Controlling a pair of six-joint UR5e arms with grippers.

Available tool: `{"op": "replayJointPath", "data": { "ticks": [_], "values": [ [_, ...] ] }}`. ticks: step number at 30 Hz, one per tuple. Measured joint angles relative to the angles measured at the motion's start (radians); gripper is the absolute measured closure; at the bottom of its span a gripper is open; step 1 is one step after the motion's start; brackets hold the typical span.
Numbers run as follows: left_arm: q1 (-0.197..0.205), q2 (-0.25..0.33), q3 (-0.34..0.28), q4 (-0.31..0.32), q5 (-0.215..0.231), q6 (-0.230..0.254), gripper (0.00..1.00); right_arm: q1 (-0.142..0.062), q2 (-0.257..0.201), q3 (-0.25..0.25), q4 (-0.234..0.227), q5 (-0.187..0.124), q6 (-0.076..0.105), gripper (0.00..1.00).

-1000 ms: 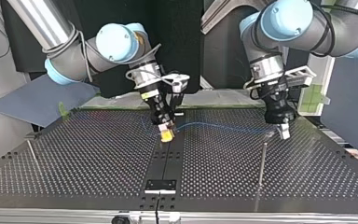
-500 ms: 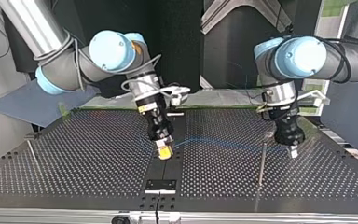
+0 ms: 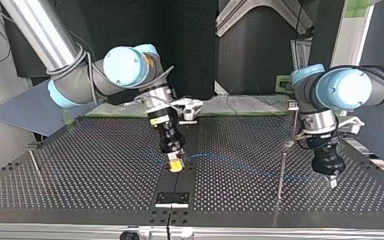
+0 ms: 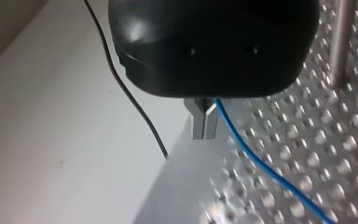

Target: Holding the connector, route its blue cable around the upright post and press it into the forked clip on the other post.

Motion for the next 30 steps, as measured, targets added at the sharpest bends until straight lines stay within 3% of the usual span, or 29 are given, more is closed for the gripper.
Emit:
{"op": "replayJointPath", "data": {
  "ticks": [15,23,28,30],
  "values": [
    [0.130,-0.097,0.008,0.002,0.138,0.004,1.00,-0.004,0.057,-0.014,-0.006,0.008,-0.001,1.00],
    [0.127,-0.137,0.008,0.002,0.213,0.009,1.00,-0.019,0.070,-0.015,-0.009,0.012,-0.001,1.00],
    [0.115,-0.140,0.008,0.001,0.230,0.002,1.00,-0.024,0.083,-0.014,-0.004,0.021,-0.005,1.00],
    [0.110,-0.140,0.007,0.000,0.231,-0.006,0.95,-0.025,0.088,-0.014,0.000,0.028,-0.009,1.00]
  ]
}}
